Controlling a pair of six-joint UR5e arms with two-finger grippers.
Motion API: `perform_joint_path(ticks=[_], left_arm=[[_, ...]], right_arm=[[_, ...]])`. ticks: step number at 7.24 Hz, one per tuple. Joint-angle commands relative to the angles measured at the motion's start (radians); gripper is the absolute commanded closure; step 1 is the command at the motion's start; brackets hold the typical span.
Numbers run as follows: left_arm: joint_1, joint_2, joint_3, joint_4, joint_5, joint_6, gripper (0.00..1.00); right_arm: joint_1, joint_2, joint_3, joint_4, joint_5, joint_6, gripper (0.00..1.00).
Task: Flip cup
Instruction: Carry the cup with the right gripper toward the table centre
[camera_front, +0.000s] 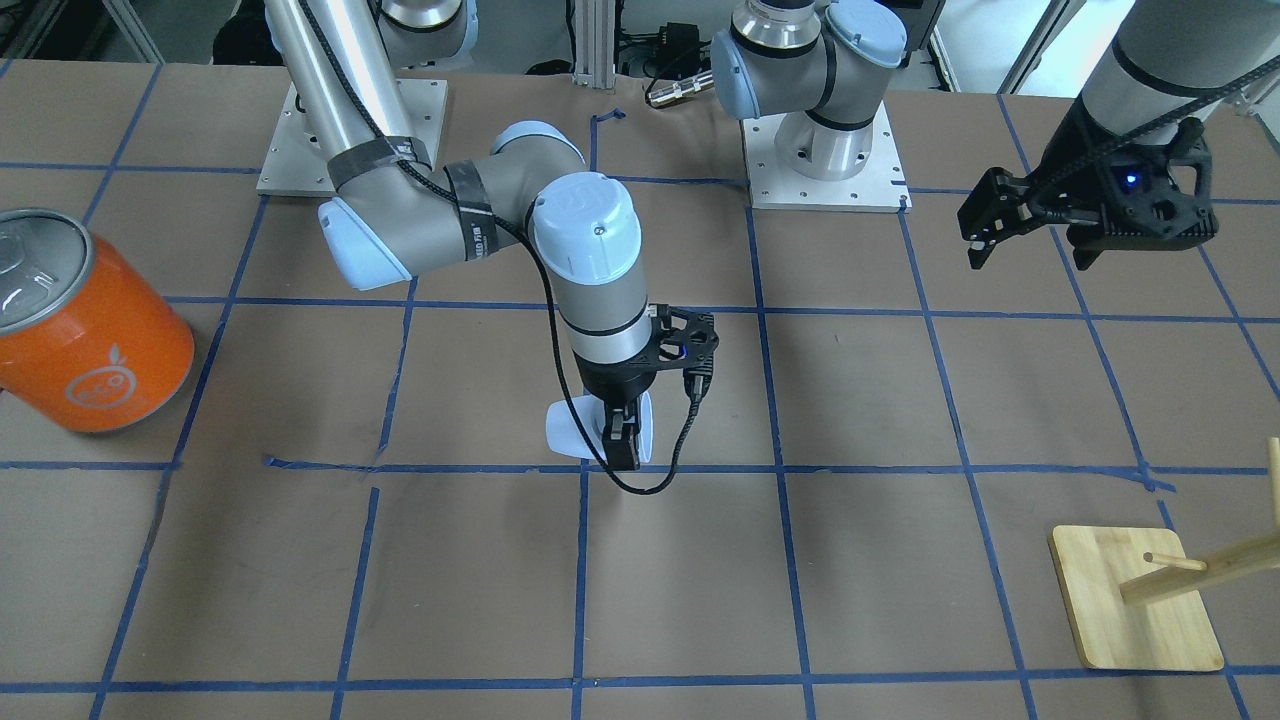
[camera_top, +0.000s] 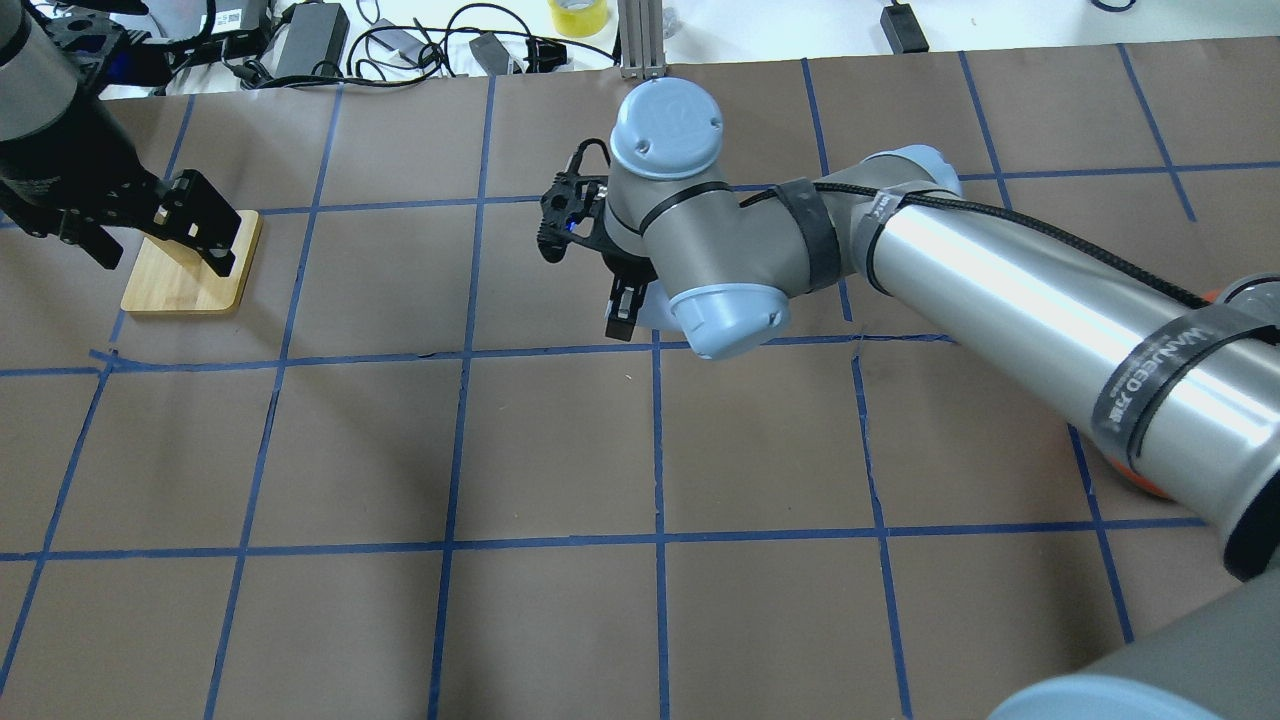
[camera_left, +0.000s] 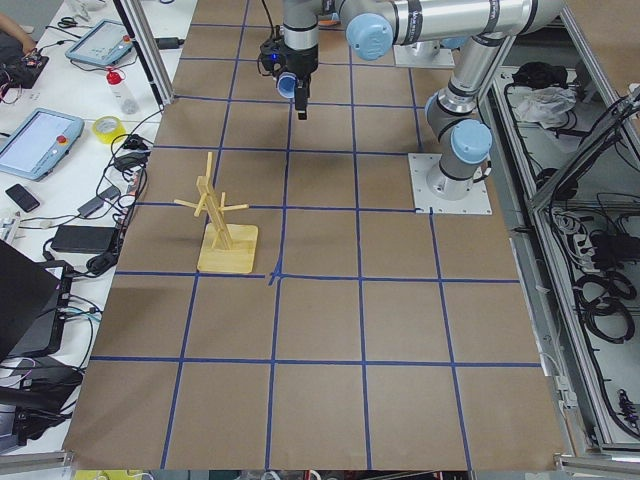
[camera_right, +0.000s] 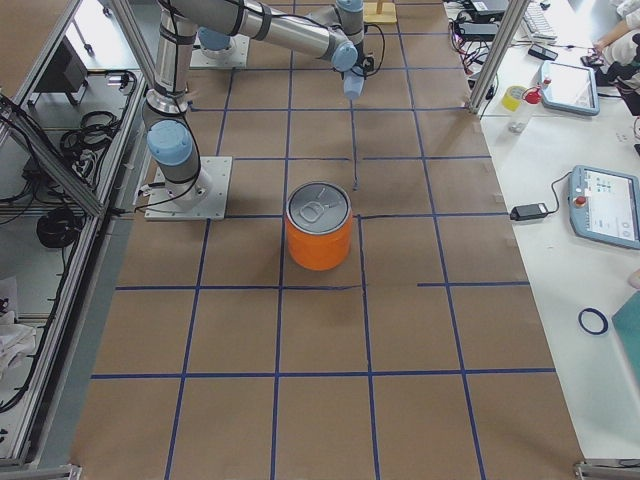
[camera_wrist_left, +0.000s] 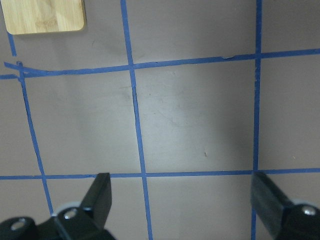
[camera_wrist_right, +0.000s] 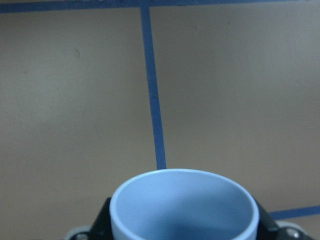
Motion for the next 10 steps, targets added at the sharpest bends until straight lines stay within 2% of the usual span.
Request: perform_joint_path(ticks=[1,4,7,9,10], left_arm=[[0.017,-0.003,-0.002,0.003,-0.001,0.001,0.00],[0.014,-0.008,-0.002,0.000,-0.006,-0.014,0.00],[0.005,-0.009,-0.014,-0.001,0.005,-0.014,0.00],[0.006,-0.019,-0.019,0.035,0.005,-0.016,0.00],[0.006,-0.022,-0.017,0.037,0.004,-0.017,0.00]], right_arm=[[0.023,0.072,-0.006,-0.076,-0.001,-0.111,1.00],[0.024,0.080,0.001,-0.076,-0.003,-0.103,0.95],[0.024,0.100,-0.006,-0.080,0.003,-0.091,0.63],[0.023,0.100,-0.004,-0.081,-0.003,-0.090,0.58],[0.024,0.105,-0.007,-0.087,0.000,-0.091,0.33]])
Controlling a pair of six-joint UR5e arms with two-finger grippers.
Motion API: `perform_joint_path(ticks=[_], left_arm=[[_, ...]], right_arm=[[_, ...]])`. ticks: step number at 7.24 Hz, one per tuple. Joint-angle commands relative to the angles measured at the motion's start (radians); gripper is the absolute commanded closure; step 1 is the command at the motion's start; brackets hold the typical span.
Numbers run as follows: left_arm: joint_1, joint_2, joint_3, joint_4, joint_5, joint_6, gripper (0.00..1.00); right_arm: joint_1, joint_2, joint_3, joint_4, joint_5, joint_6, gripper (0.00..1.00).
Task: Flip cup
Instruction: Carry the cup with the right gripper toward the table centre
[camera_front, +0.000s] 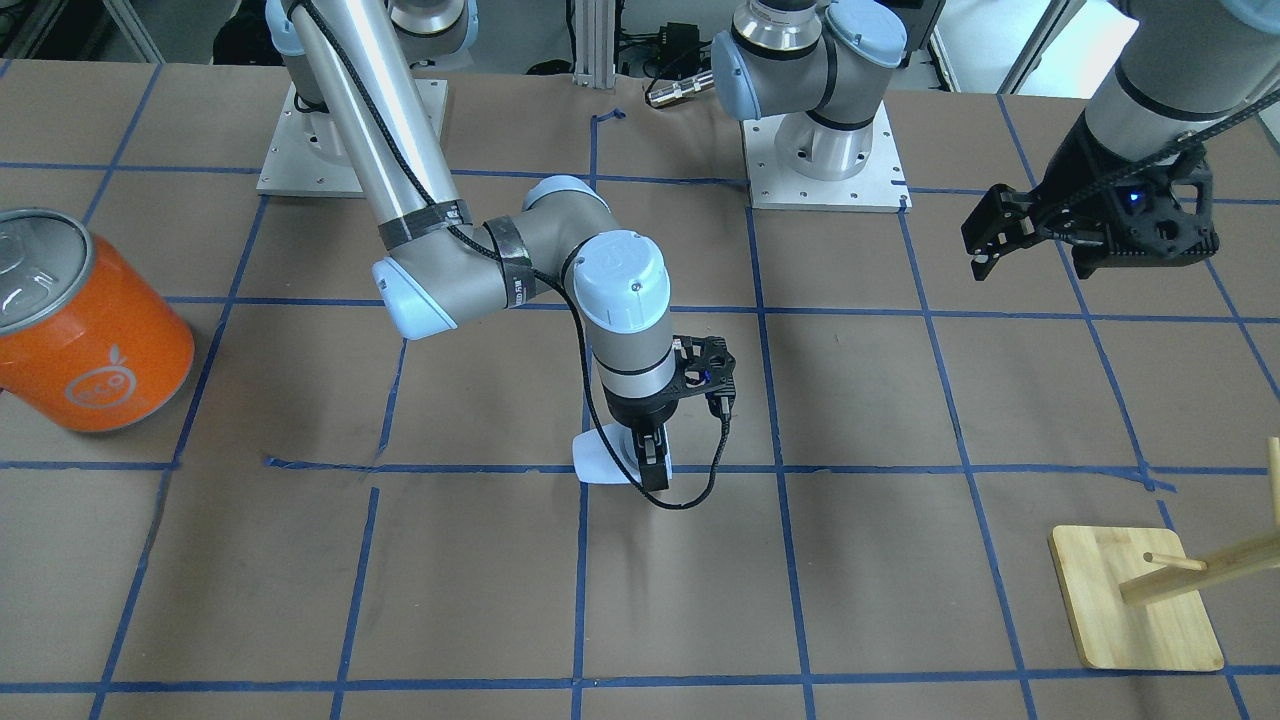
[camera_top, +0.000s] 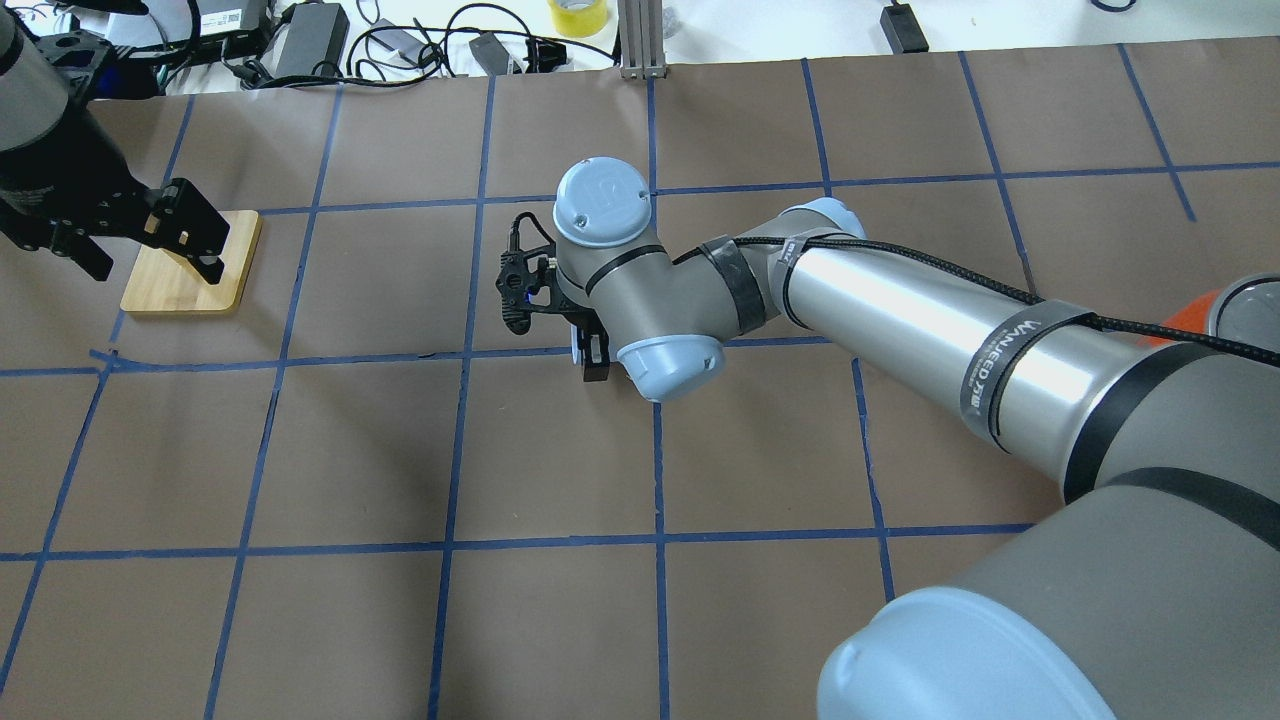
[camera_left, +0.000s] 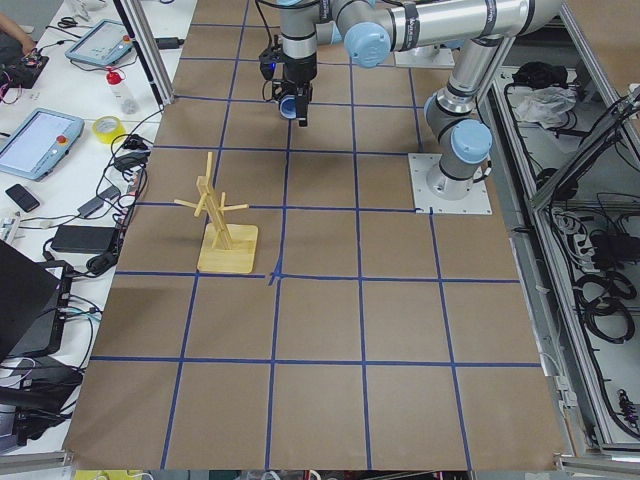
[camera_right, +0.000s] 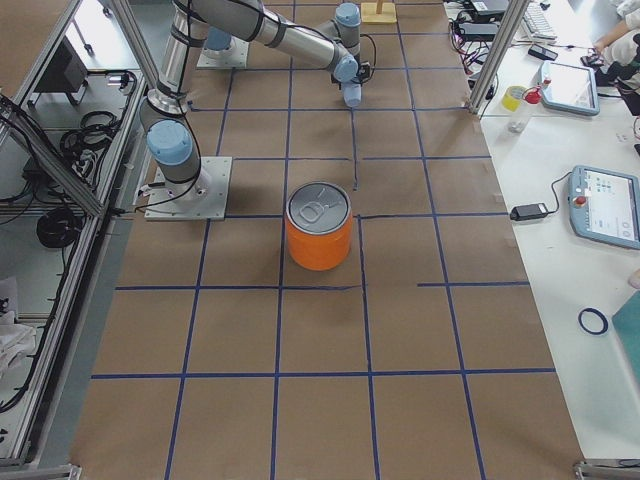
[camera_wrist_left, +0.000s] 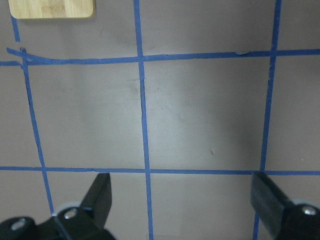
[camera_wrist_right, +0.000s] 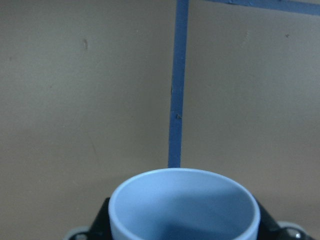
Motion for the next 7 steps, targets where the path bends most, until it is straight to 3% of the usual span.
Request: perform_joint_path(ticks=[1,4,6,7], left_arm=[[0.000,-0.006,0.001,0.011,-0.005,-0.003,0.00],[-0.001,-0.011,0.011,0.013,-0.006,-0.003,0.00],[-0.023,-0.012,0.020,0.033,-0.124,-0.020,0.00],[-0.026,-0.024,0.015,0.034,-0.130,-0.038,0.00]], right_arm=[[-0.001,0.003,0.003,-0.008,0.004,0.000,0.04],[-0.001,-0.008,0.009,-0.030,-0.005,-0.005,0.00],[-0.019,-0.066,0.005,-0.020,-0.002,0.021,0.00],[-0.045,-0.122,-0.005,0.036,0.010,0.019,0.00]])
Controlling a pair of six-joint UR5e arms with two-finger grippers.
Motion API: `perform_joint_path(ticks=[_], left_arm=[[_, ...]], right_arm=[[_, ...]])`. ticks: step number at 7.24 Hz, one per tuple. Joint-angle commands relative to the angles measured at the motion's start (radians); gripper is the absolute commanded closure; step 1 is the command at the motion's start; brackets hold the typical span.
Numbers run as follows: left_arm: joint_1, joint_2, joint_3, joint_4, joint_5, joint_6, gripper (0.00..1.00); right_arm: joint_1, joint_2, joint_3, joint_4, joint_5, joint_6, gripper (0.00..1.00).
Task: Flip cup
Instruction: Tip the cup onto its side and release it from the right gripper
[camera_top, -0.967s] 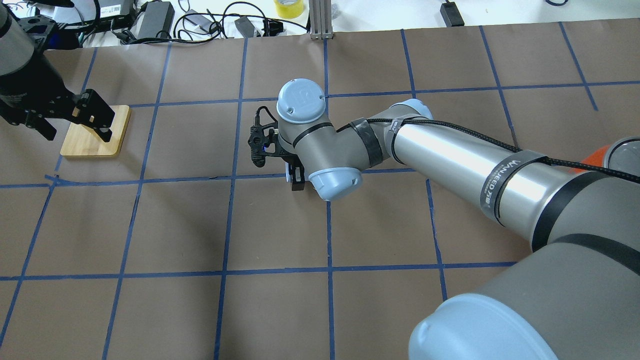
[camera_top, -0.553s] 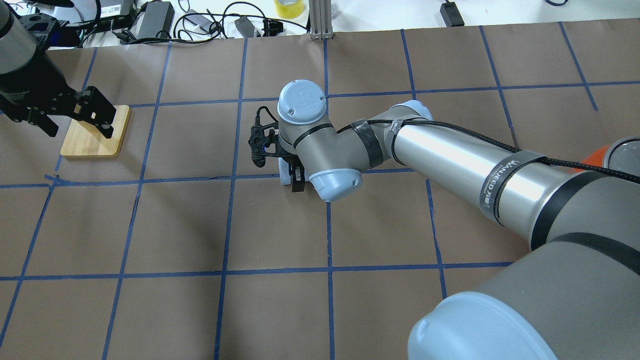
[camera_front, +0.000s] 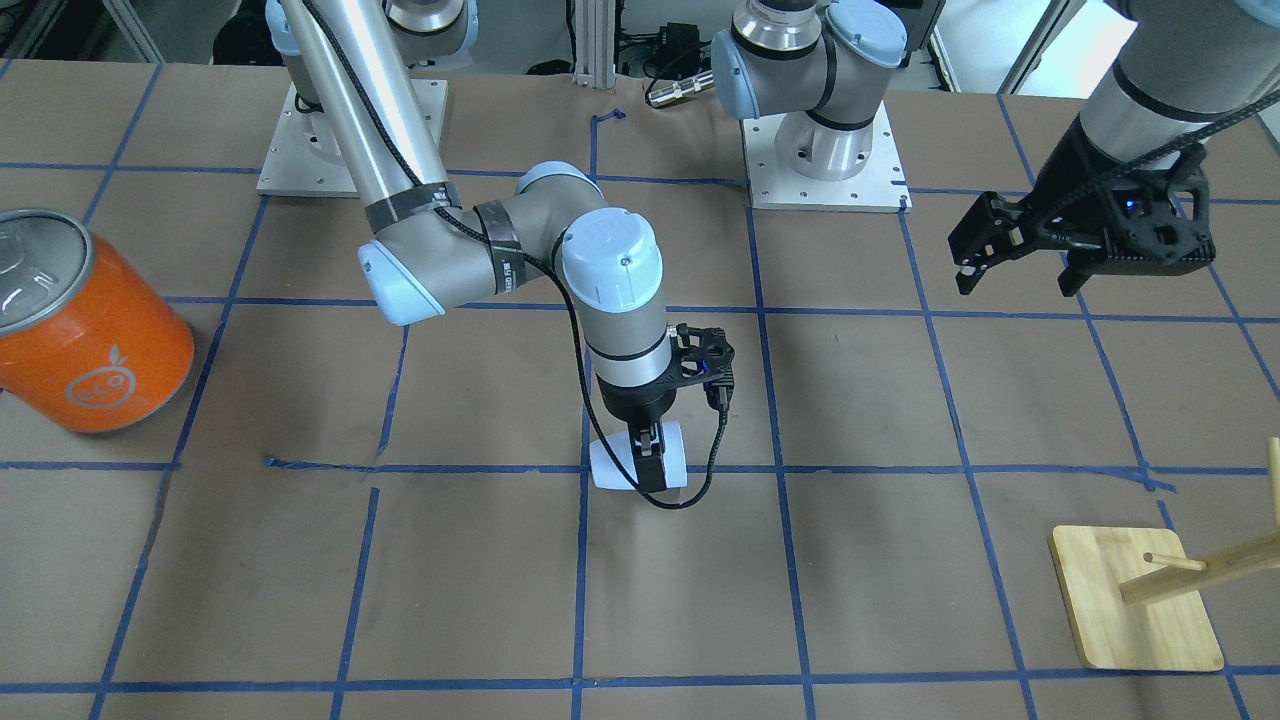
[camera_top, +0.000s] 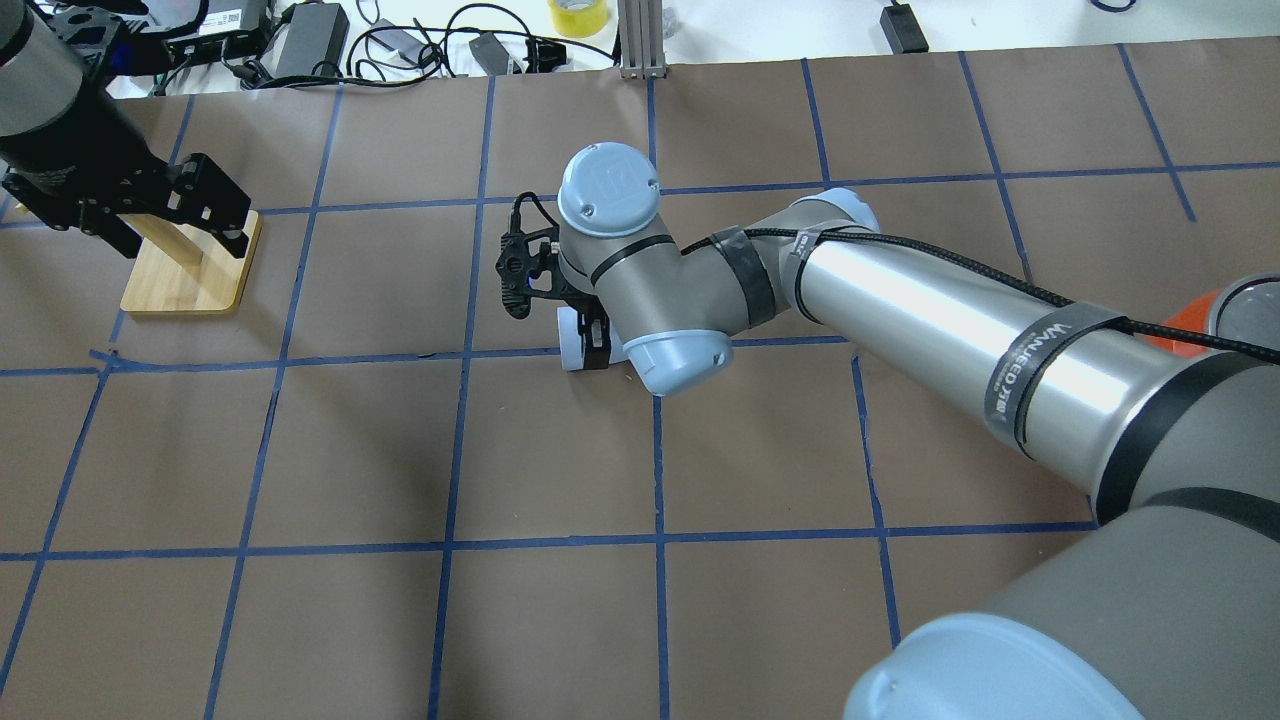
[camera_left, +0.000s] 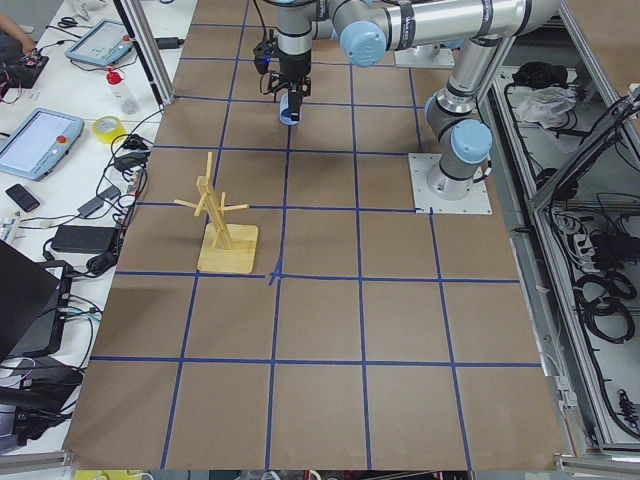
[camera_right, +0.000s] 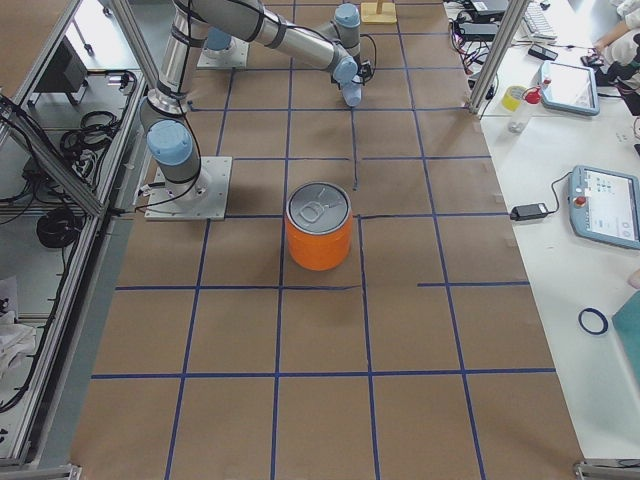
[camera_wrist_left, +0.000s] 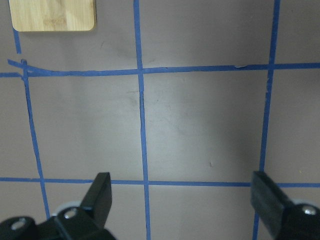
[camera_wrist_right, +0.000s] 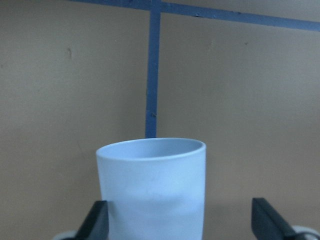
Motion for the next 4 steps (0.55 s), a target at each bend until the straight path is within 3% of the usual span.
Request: perform_joint_path(ticks=[1,3,4], left_arm=[[-0.024,-0.024,-0.002,0.026,-0.066,-0.019,0.00],[-0.115,-0.076,-0.022,0.128,-0.167,-0.106,0.00],[-0.151,-0.123,-0.058,0.205,-0.289,-0.138,0.00]], right_arm=[[-0.059,-0.128,-0.007,0.147,0.012,0.003,0.00],[-0.160,-0.261,-0.006,0.330,0.062,0.006,0.00],[-0.202,-0.308,-0.006,0.389,0.070,0.018,0.00]])
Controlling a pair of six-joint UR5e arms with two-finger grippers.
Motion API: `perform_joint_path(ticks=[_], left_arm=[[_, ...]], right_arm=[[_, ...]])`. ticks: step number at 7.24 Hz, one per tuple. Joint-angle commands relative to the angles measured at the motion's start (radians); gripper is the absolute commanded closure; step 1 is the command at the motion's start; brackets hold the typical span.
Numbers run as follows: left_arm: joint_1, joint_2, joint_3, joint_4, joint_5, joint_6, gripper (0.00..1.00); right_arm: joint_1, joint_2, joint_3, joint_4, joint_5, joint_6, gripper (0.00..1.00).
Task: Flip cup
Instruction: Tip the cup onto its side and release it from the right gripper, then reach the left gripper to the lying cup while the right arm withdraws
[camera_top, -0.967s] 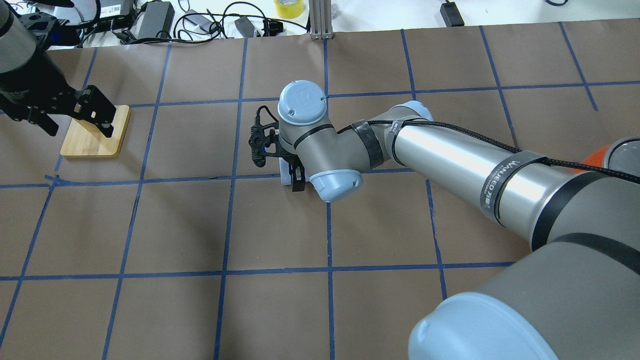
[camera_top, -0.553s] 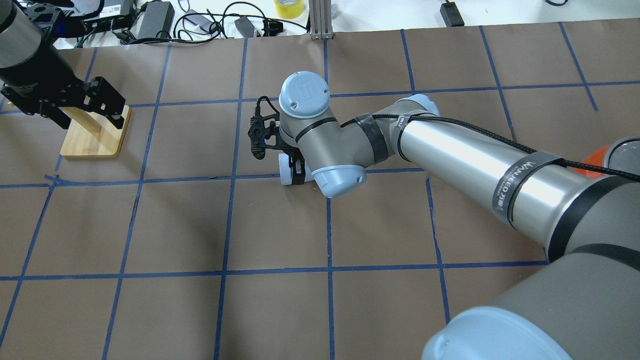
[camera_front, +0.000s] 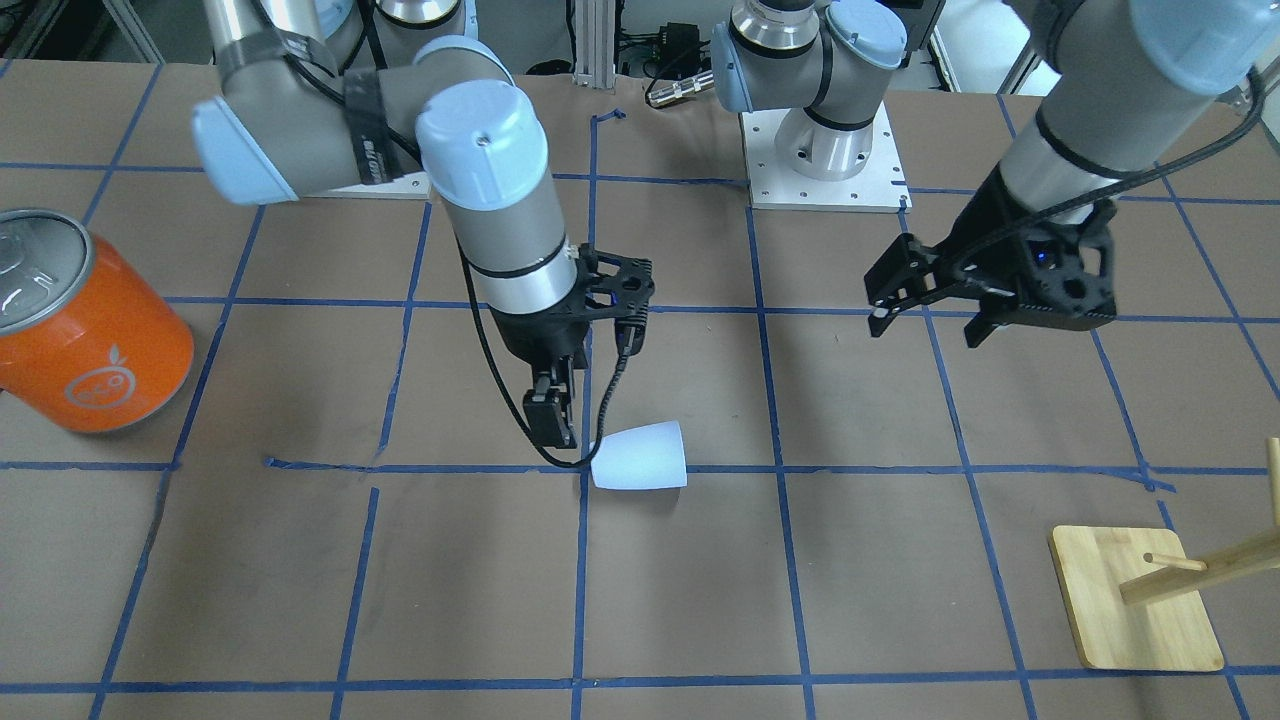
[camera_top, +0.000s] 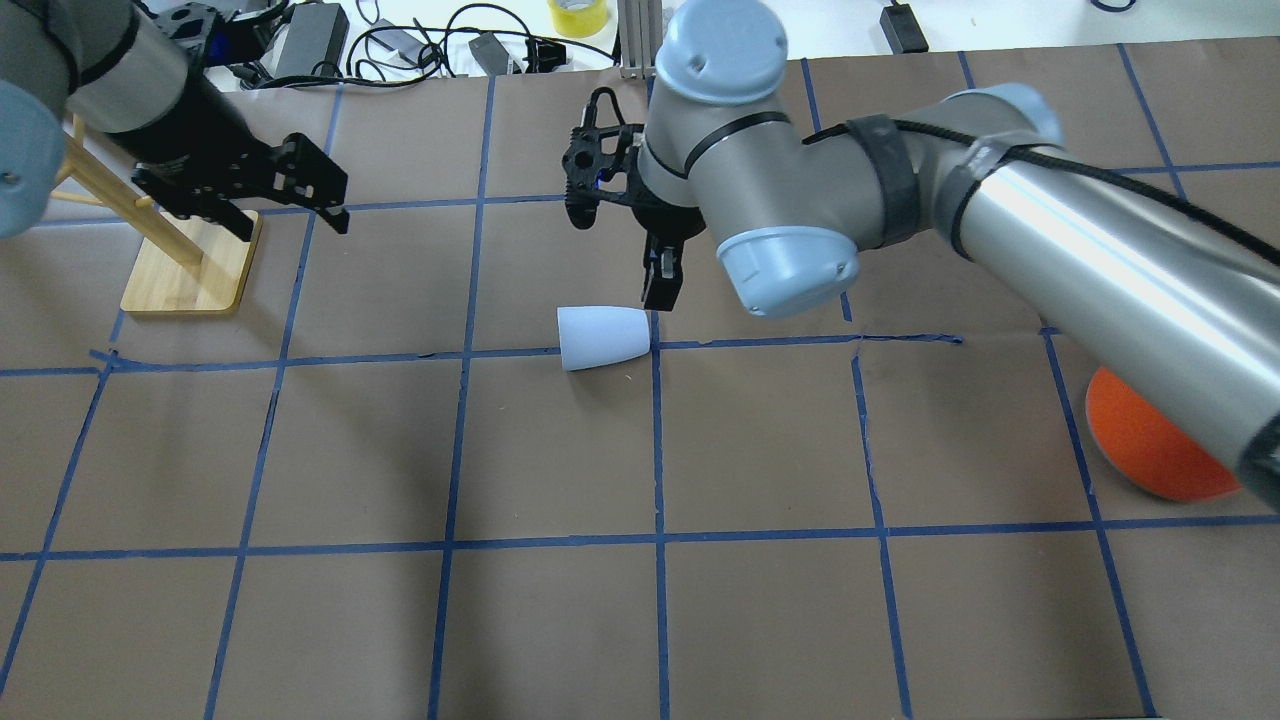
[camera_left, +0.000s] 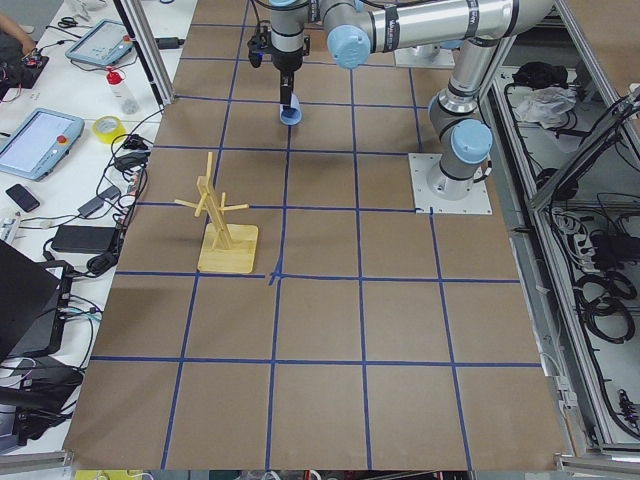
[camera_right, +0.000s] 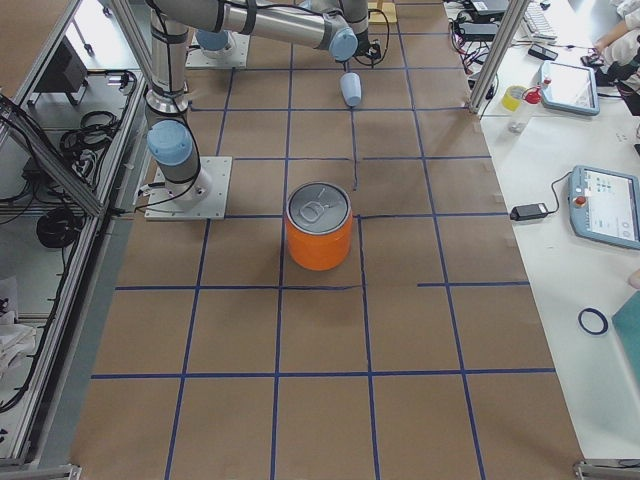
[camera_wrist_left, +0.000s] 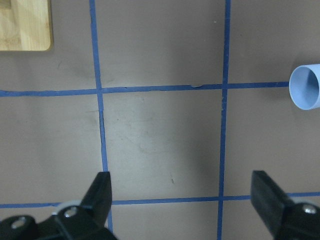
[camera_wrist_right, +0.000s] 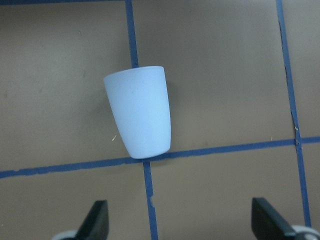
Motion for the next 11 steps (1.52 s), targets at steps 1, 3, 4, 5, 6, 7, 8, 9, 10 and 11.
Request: perform_joint_path(ticks=[1,3,4,5,6,7,8,9,10,11], left_arm=[[-0.056,-0.099,-0.071,0.174,-0.211,-0.082,0.00],[-0.098,-0.182,-0.117,0.279,-0.255,-0.085,0.00],[-0.130,-0.229,-0.128,0.325,-0.255,-0.101,0.00],[-0.141,-0.277,-0.135,0.357,-0.297,-0.127,0.00],[-0.143,-0.313,-0.141,0.378,-0.346,-0.128,0.00],[-0.154,-0.340,-0.152,0.391,-0.348,-0.128,0.00],[-0.181,-0.358,-0.167,0.421,-0.348,-0.130,0.00],[-0.192,-0.374,-0.174,0.431,-0.348,-0.139,0.00],[-0.194,-0.377,-0.174,0.432,-0.350,-0.142,0.00],[-0.197,-0.377,-0.174,0.431,-0.350,-0.133,0.17]], right_arm=[[-0.104,-0.115,0.000,0.128,0.024,0.035,0.00],[-0.197,-0.197,0.002,0.138,0.036,0.093,0.00],[-0.208,-0.247,0.010,0.142,0.023,0.181,0.00],[-0.221,-0.264,0.008,0.138,0.007,0.317,0.00],[-0.244,-0.267,0.000,0.141,-0.017,0.470,0.00],[-0.251,-0.280,-0.004,0.142,-0.043,0.537,0.00],[-0.251,-0.300,-0.004,0.197,-0.063,0.588,0.00],[-0.251,-0.330,-0.004,0.293,-0.122,0.614,0.00],[-0.253,-0.333,-0.006,0.312,-0.138,0.736,0.00],[-0.252,-0.333,-0.015,0.325,-0.138,0.812,0.00]])
